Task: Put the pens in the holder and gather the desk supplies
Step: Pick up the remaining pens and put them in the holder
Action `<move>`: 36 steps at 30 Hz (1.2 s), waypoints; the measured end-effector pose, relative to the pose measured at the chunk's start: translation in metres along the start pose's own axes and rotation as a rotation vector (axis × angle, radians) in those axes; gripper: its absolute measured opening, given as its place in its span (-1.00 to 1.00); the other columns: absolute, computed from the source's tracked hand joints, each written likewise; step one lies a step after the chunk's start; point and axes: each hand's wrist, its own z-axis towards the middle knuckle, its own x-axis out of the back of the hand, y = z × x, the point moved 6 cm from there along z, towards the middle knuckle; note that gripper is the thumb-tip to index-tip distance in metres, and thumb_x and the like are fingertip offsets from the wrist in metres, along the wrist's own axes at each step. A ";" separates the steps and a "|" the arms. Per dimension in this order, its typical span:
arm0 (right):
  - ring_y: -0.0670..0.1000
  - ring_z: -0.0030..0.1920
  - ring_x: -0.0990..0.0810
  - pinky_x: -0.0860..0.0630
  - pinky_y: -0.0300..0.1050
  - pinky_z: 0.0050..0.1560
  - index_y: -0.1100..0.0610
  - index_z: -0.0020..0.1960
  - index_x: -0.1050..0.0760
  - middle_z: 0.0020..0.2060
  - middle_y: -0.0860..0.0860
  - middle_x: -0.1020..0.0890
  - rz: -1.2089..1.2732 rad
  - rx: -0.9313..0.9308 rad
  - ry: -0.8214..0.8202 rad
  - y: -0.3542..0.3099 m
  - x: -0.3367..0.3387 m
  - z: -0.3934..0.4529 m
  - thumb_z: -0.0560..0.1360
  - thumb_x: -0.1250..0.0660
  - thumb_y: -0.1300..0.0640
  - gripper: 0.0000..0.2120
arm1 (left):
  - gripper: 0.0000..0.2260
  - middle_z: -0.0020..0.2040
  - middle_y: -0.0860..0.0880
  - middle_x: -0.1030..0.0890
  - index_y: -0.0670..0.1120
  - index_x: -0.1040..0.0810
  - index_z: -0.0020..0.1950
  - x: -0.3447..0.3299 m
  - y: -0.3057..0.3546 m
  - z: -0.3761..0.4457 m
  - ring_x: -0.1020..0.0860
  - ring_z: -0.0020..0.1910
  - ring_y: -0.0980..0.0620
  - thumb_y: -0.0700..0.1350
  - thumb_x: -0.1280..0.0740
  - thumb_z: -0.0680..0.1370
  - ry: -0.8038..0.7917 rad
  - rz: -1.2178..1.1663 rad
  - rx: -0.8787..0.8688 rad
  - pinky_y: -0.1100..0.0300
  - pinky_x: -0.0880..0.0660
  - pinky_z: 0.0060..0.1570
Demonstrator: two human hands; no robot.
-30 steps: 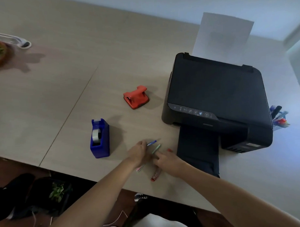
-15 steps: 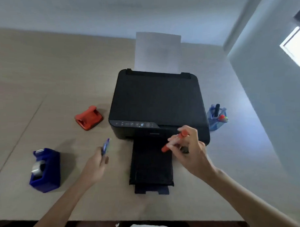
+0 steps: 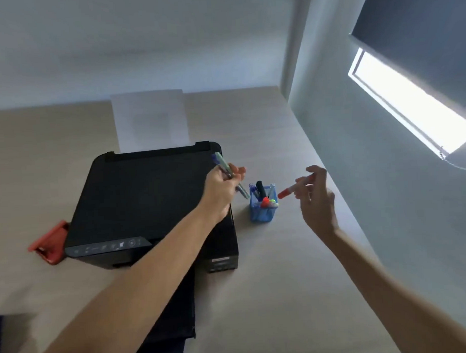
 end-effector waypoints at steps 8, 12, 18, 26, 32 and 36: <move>0.12 -0.27 -0.56 -0.41 -0.24 -0.25 0.15 0.16 -0.23 -0.28 0.11 -0.62 -0.141 0.063 -0.157 0.053 -0.052 0.034 0.49 -0.16 0.44 -0.67 | -0.93 0.05 -0.23 -0.66 -0.18 -0.58 -0.05 -0.040 -0.087 0.093 -0.63 0.05 -0.17 -0.30 -0.35 0.50 0.257 0.346 0.150 0.05 -0.60 0.06; 0.06 -0.24 -0.53 -0.47 -0.15 -0.16 0.18 0.23 -0.28 -0.20 0.08 -0.59 -0.190 0.113 -0.340 0.068 -0.071 0.035 0.48 -0.13 0.43 -0.65 | -0.96 -0.14 -0.09 -0.59 -0.15 -0.49 -0.06 -0.053 -0.090 0.099 -0.62 -0.29 0.11 -0.20 -0.32 0.56 0.149 0.459 0.100 0.42 -0.49 -0.48; 0.18 -0.03 -0.52 -0.57 0.03 -0.07 0.18 0.27 -0.38 0.00 0.16 -0.55 -0.312 0.195 -0.375 0.093 -0.093 0.011 0.44 -0.22 0.47 -0.56 | -0.87 0.10 -0.19 -0.60 -0.20 -0.54 0.02 -0.045 -0.105 0.108 -0.51 -0.08 -0.04 -0.18 -0.24 0.60 0.220 0.690 0.067 0.17 -0.42 -0.12; 0.17 0.16 -0.53 -0.42 -0.06 0.19 0.07 0.50 -0.12 0.27 0.20 -0.50 -0.020 -0.397 -0.260 0.119 -0.096 -0.004 0.62 -0.08 0.13 -0.54 | -0.58 0.37 -0.20 -0.44 -0.18 -0.41 0.32 -0.039 -0.146 0.097 -0.42 0.33 -0.18 0.08 -0.05 0.64 0.302 0.237 0.590 0.03 -0.35 0.27; 0.23 -0.10 -0.66 -0.61 0.26 -0.02 0.08 -0.05 -0.57 -0.16 0.19 -0.68 0.084 -0.679 -0.361 0.135 -0.128 0.003 0.49 -0.09 0.20 -0.73 | -0.56 0.03 -0.17 -0.61 -0.12 -0.55 -0.09 -0.047 -0.139 0.099 -0.59 0.04 -0.20 0.08 0.03 0.63 0.303 -0.181 0.589 -0.12 -0.48 0.27; 0.22 -0.11 -0.66 -0.64 0.17 -0.02 0.05 -0.16 -0.60 -0.17 0.17 -0.69 0.097 -0.735 -0.384 0.127 -0.148 0.039 0.44 -0.11 0.30 -0.68 | -0.58 -0.02 -0.18 -0.61 -0.10 -0.54 -0.19 -0.040 -0.125 0.118 -0.60 0.00 -0.19 0.04 0.02 0.62 0.346 -0.224 0.541 -0.10 -0.52 0.23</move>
